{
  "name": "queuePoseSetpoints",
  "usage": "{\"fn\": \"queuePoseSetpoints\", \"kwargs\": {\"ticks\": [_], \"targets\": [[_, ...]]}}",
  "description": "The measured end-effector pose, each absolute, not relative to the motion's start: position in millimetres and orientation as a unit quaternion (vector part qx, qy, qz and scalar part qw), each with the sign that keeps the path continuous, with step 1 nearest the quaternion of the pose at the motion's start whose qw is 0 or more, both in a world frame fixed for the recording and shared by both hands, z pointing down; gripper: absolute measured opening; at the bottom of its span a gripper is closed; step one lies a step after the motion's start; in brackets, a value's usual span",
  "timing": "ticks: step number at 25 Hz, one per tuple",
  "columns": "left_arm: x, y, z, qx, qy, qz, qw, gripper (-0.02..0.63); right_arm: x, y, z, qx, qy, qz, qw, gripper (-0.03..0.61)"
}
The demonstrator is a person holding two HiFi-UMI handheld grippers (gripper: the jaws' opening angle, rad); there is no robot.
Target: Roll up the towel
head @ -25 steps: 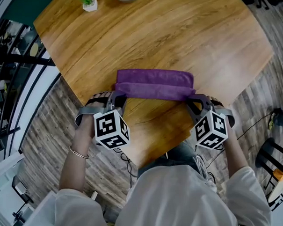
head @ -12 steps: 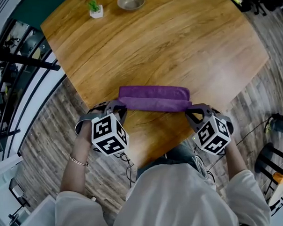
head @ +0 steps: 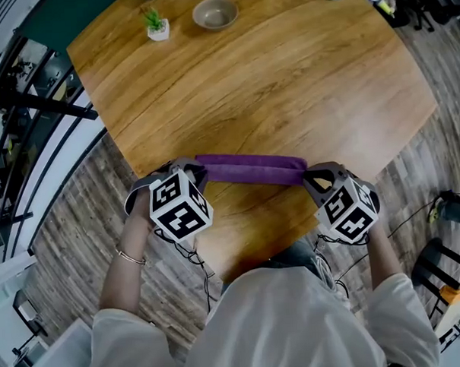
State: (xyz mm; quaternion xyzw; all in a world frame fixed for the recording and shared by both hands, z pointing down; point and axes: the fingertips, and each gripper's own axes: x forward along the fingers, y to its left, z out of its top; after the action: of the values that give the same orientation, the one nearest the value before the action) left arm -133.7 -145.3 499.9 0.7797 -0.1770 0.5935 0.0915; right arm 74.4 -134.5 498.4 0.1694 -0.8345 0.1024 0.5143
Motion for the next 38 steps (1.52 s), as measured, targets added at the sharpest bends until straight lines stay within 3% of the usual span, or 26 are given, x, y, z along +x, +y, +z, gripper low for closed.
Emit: {"fn": "queuePoseSetpoints", "kwargs": {"ticks": [23, 34, 38], "targets": [[-132.3, -179.1, 527.4, 0.746, -0.239, 0.616, 0.085, 0.028, 75.0, -168.0, 525.3, 0.19, -0.834, 0.14, 0.499, 0.029], [-150.8, -170.2, 499.9, 0.769, -0.352, 0.511, 0.153, 0.043, 86.5, -172.4, 502.4, 0.24, -0.836, 0.13, 0.476, 0.038], [-170.7, -159.7, 468.9, 0.77, -0.423, 0.444, 0.177, 0.041, 95.0, -181.9, 466.0, 0.301, -0.842, 0.137, 0.426, 0.038]]}}
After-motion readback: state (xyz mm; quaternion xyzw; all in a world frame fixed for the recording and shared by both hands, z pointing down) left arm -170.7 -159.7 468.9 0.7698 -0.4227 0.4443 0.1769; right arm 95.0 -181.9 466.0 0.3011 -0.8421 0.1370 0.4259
